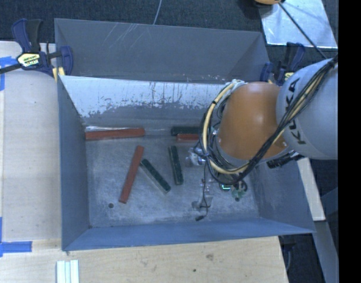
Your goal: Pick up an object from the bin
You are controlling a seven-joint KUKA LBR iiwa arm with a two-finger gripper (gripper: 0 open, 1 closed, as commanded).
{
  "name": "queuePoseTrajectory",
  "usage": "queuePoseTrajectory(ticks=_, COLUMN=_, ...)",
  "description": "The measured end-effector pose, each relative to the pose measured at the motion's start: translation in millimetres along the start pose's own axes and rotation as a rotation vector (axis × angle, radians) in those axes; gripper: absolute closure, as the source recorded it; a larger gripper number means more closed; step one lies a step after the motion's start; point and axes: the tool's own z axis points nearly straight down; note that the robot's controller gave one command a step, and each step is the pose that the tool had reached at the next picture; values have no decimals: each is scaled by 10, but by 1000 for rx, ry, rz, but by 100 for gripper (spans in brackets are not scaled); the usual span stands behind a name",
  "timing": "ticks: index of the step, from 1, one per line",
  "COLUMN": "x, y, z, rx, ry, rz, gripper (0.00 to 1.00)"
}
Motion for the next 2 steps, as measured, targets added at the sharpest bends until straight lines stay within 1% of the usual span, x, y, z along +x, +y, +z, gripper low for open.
queuePoseTrajectory(ticks=1, x=-19, y=0, z=-32, rx=0, ry=-7, rz=1, gripper=0)
queuePoseTrajectory(ticks=2, x=-426, y=107, z=146, rx=0, ry=-10, rz=-66, gripper=0)
